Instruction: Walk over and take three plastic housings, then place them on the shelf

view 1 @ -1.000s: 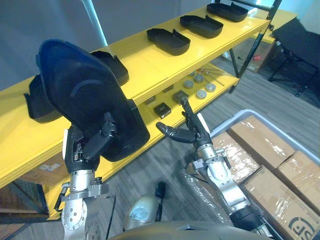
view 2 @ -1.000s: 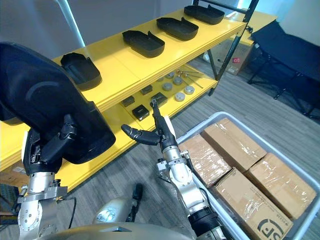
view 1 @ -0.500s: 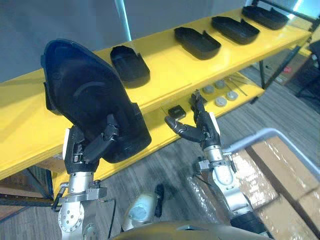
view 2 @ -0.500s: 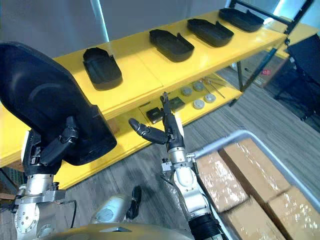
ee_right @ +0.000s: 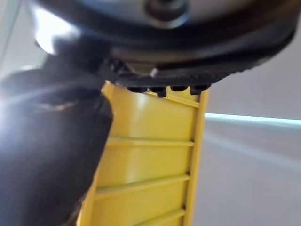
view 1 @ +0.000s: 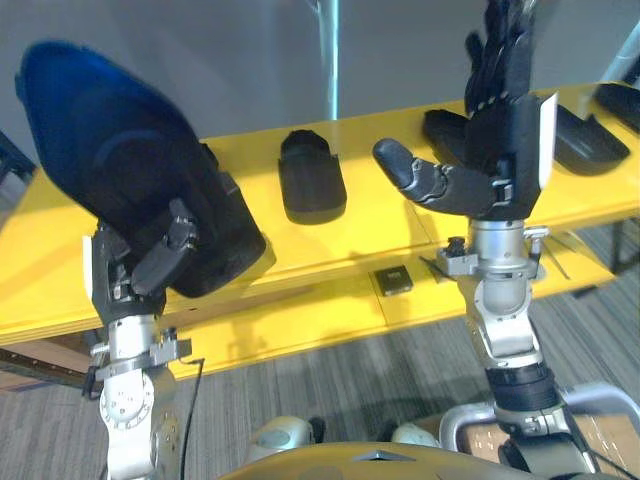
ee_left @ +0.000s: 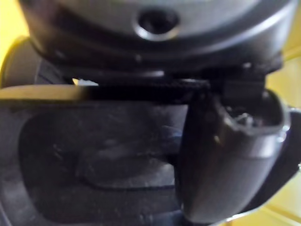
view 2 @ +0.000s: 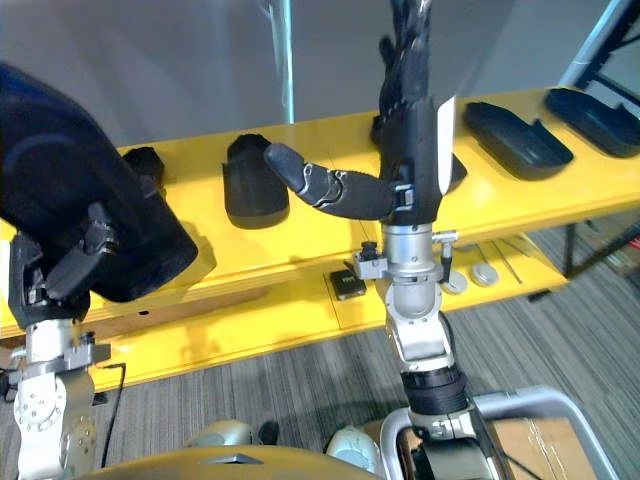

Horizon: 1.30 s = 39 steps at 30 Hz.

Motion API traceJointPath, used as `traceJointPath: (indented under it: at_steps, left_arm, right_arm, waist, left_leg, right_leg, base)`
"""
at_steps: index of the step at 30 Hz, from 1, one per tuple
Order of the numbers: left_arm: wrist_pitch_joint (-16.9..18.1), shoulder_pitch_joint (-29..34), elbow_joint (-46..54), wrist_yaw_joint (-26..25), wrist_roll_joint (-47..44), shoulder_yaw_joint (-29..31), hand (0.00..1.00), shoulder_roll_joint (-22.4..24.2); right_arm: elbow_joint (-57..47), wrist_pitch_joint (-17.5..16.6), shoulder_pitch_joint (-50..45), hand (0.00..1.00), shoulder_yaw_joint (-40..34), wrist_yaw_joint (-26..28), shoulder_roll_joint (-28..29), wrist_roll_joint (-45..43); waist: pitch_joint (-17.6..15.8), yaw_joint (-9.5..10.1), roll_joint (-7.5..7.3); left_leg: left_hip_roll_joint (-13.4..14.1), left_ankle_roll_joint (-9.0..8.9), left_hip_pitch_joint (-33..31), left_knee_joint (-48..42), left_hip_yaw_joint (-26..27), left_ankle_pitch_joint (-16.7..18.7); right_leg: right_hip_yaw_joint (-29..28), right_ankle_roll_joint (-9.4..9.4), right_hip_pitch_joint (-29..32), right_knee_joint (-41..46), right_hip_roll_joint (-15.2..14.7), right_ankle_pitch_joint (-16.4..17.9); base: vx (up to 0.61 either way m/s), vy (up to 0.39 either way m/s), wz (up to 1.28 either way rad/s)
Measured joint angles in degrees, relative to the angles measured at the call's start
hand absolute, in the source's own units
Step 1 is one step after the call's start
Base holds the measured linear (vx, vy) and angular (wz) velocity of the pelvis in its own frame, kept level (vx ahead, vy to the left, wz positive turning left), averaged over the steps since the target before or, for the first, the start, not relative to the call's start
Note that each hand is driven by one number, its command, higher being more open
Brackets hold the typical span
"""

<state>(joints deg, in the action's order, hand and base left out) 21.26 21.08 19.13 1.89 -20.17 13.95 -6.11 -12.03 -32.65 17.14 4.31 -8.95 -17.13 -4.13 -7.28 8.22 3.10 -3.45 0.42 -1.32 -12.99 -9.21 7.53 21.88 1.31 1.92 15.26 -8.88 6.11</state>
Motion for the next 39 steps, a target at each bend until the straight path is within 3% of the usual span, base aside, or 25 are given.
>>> traceJointPath:
  at_steps: [3,4,6,14,16,17,18,19,20,21,22,23,24,25,27,28,29,30,31,32,33,35,36,39]
  left_arm:
    - [0.0,0.0,0.7,2.2,-0.2,0.0,0.0,1.1]
    - [0.0,-0.4,1.0,3.2,-0.2,-1.2,0.0,1.2]
    - [0.1,-1.1,1.1,3.8,-0.2,-4.1,0.0,1.1]
    - [-0.4,0.3,1.1,2.3,-2.4,-6.6,0.0,1.8]
    - [-0.4,0.2,1.1,2.2,-2.5,-7.1,0.0,1.9]
    - [-0.3,0.0,1.0,2.0,-2.4,-8.3,0.0,1.7]
    - [-0.2,0.0,1.0,1.9,-2.4,-8.8,0.0,1.6]
    - [-0.2,0.0,0.5,1.9,-2.4,-9.3,0.0,1.9]
    - [-0.2,0.0,0.1,1.7,-2.3,-9.8,0.0,2.0]
    - [-0.2,0.0,-0.2,1.7,-2.2,-10.0,0.0,2.0]
    - [0.0,0.0,-0.7,1.8,-2.2,-10.3,0.0,2.0]
    - [0.1,0.0,-0.8,1.8,-2.1,-10.4,0.0,2.4]
    - [0.2,0.1,-0.8,1.9,-2.0,-10.6,0.0,2.9]
    - [0.2,0.4,-0.8,1.8,-1.7,-10.6,0.0,3.7]
    - [0.2,0.1,-0.8,1.9,-1.5,-10.6,0.0,3.1]
    - [-0.1,-0.6,-1.2,2.0,-1.6,-10.1,0.0,1.3]
    - [-0.6,-0.4,-1.7,1.9,-1.7,-9.8,0.0,0.1]
    - [-1.2,-0.6,-2.1,2.0,-1.7,-9.7,0.0,-0.9]
    - [-1.7,-0.7,-2.5,2.2,-1.7,-9.4,0.0,-2.7]
    - [-1.7,-1.0,-2.8,2.5,-1.8,-8.3,0.0,-4.0]
    - [-1.7,-1.3,-2.8,2.5,-1.9,-7.8,0.0,-4.2]
    - [-1.6,-3.9,-2.8,2.3,-2.4,-6.5,0.0,-4.6]
    - [-1.5,-5.5,-2.8,2.2,-3.1,-6.3,0.0,-4.5]
    - [-1.4,-5.7,-2.8,2.1,-4.6,-7.0,0.0,-2.6]
  right_arm:
    - [1.4,2.0,0.1,1.0,-1.8,0.5,0.1,-1.7]
    - [2.7,3.4,-1.3,1.0,-2.8,1.1,0.2,-1.9]
    - [2.9,4.8,-5.3,1.0,-3.7,1.5,1.3,-1.8]
    - [2.9,4.7,-9.8,1.0,-3.6,6.1,4.6,-5.7]
    - [2.9,4.3,-9.8,1.0,-3.6,6.3,4.3,-5.6]
    - [2.9,4.1,-9.8,1.0,-3.7,6.7,4.6,-5.6]
    - [2.9,4.1,-9.7,1.0,-3.7,6.8,4.7,-5.7]
    - [3.1,4.0,-9.7,1.0,-3.3,7.2,4.8,-5.8]
    - [3.1,3.9,-9.7,1.0,-2.6,7.5,4.8,-5.8]
    - [3.1,3.7,-9.7,1.0,-2.3,7.5,4.6,-5.9]
    - [3.1,3.0,-9.4,1.0,-1.5,7.5,4.0,-6.7]
    - [3.4,1.7,-9.2,1.0,-0.8,7.3,3.8,-8.2]
    - [3.8,1.1,-9.2,1.0,-0.8,7.0,3.8,-8.3]
    - [6.0,-0.1,-9.2,1.0,-0.3,6.4,4.3,-10.1]
    - [8.6,-0.2,-9.2,1.0,-0.3,5.7,6.5,-11.0]
    - [10.2,0.2,-9.6,1.0,0.3,4.8,9.6,-10.9]
    - [10.6,1.0,-10.0,1.0,1.4,4.5,10.9,-10.7]
    - [10.6,1.0,-10.5,1.0,2.3,4.5,11.5,-10.6]
    - [10.6,1.0,-10.8,1.0,3.8,4.5,12.1,-9.1]
    - [10.2,1.0,-10.7,1.0,4.9,4.6,12.6,-6.9]
    - [9.7,1.0,-10.7,1.0,5.3,4.6,12.4,-6.0]
    - [6.5,1.0,-10.9,1.0,5.2,4.5,11.5,-4.4]
    - [3.8,1.0,-12.0,1.0,4.9,4.4,10.8,-4.2]
    - [0.5,1.0,-14.4,1.0,4.3,4.5,10.1,-4.1]
  waist:
    - [0.1,0.78,-0.01]
    - [0.0,-0.45,0.02]
    - [0.1,-0.7,-0.08]
    - [0.0,-0.92,-0.29]
    - [-0.2,-1.61,-0.79]
    - [-1.5,-2.24,-1.83]
    - [-1.8,-2.2,-1.85]
    - [-2.3,-2.53,-2.64]
    - [-2.3,-2.7,-2.7]
    - [-2.3,-2.93,-2.76]
    - [-2.2,-3.38,-2.54]
    - [-1.7,-3.81,-1.76]
    - [-1.2,-3.83,-0.86]
    - [-0.1,-3.84,1.32]
    - [0.4,-4.25,1.96]
    - [-1.0,-3.39,-1.46]
    - [-0.9,-3.29,-2.41]
    - [-0.9,-3.3,-2.68]
    - [-1.0,-3.1,-2.56]
    - [-1.1,-3.28,-2.41]
    - [-0.9,-3.69,-2.59]
    - [-0.1,-3.88,-2.54]
    - [0.0,-3.98,-2.39]
    - [0.3,-5.38,-2.24]
  left_leg:
    - [1.6,-0.23,-0.1,2.2,4.8,-0.9]
    - [3.3,0.4,-0.3,3.4,13.7,-1.0]
    - [4.4,0.81,-0.2,3.6,19.8,-1.6]
    - [1.8,0.69,-0.9,1.3,18.5,-2.1]
    - [0.9,-1.35,-3.4,-2.1,18.1,-2.6]
    - [3.0,-0.8,-7.1,-9.8,20.1,0.0]
    - [5.4,-1.37,-7.8,-12.1,21.1,0.3]
    - [10.3,-2.87,-8.6,-14.9,21.4,-0.3]
    - [13.3,-4.25,-8.5,-15.2,21.0,-1.4]
    - [14.5,-4.83,-8.3,-15.0,20.3,-2.3]
    - [16.2,-4.97,-8.1,-14.3,17.7,-5.0]
    - [16.4,-4.7,-7.7,-12.4,14.2,-8.6]
    - [16.3,-4.77,-7.1,-11.3,12.5,-10.3]
    - [16.1,-8.26,-4.9,-9.6,11.3,-5.7]
    - [15.9,-13.23,-2.8,-8.2,14.7,3.8]
    - [13.3,-12.0,-2.3,-9.5,16.9,4.3]
    - [12.5,-10.77,-2.3,-9.7,17.2,5.0]
    - [11.9,-10.01,-2.2,-9.7,17.3,5.2]
    - [11.6,-8.06,-1.0,-8.3,18.7,5.1]
    - [11.2,-6.38,0.5,-5.3,19.6,3.7]
    - [10.9,-5.7,1.1,-3.9,19.6,2.9]
    - [9.8,-4.47,1.1,-0.9,19.3,1.1]
    - [9.1,-4.11,0.3,-0.5,18.5,0.6]
    - [7.2,-3.35,-0.3,0.2,17.5,-0.4]
  right_leg:
    - [2.8,-0.58,-2.5,-4.2,1.1,-0.5]
    - [5.4,-0.37,-4.3,-5.8,0.8,-0.7]
    - [6.6,-0.19,-5.2,-6.1,0.3,-0.8]
    - [8.3,1.3,-8.3,-9.6,-1.4,-1.8]
    - [10.2,1.34,-8.6,-9.6,-3.0,-1.8]
    - [11.5,1.58,-9.1,-8.5,-5.5,-1.9]
    - [11.5,1.57,-9.0,-7.6,-6.2,-1.7]
    - [11.1,1.97,-9.0,-5.9,-8.3,-1.2]
    - [10.6,2.59,-8.8,-4.5,-10.4,-0.8]
    - [9.9,3.43,-8.5,-3.4,-12.0,-0.6]
    - [8.1,6.11,-6.8,-0.7,-15.3,0.1]
    - [5.6,8.44,-4.4,2.0,-17.6,0.5]
    - [4.4,9.11,-3.3,2.7,-18.3,0.2]
    - [2.2,12.05,-2.6,1.8,-19.0,-1.5]
    - [2.0,13.53,-4.5,-2.5,-19.3,-6.6]
    - [1.5,12.96,-5.0,-5.4,-21.6,-12.0]
    - [1.7,11.92,-4.9,-6.5,-22.1,-16.6]
    - [1.9,10.56,-4.8,-6.6,-22.5,-19.7]
    - [3.0,8.46,-3.6,-6.0,-22.9,-25.2]
    - [4.0,6.29,-1.9,-0.1,-22.2,-20.2]
    - [4.3,6.51,-1.7,2.4,-20.9,-16.4]
    - [5.0,5.96,-1.0,6.2,-14.6,-5.5]
    - [5.3,5.52,-1.4,5.1,-11.4,-2.3]
    - [5.9,5.65,-5.5,-3.7,-8.5,-1.6]
  base:
    - [0.18,-0.109,0.53]
    - [0.1,-0.022,0.7]
    - [0.09,0.026,0.61]
    - [0.06,0.073,0.24]
    - [-0.05,0.062,0.54]
    - [-0.08,0.102,0.46]
    - [-0.1,0.161,0.32]
    - [-0.04,0.206,-0.05]
    - [-0.02,0.263,-0.08]
    - [0.01,0.366,-0.19]
    - [0.0,0.437,-0.25]
    - [-0.01,0.473,-0.31]
    - [-0.02,0.717,-0.45]
    - [-0.02,0.665,-0.38]
    - [-0.05,0.754,-0.27]
    - [-0.08,0.64,-0.28]
    - [-0.11,0.573,-0.24]
    - [-0.1,0.508,-0.12]
    - [-0.08,0.476,-0.1]
    - [-0.04,0.294,-0.08]
    - [0.0,0.146,0.07]
    - [-0.01,0.167,0.16]
    - [-0.02,0.175,0.12]
    - [-0.03,0.08,0.24]
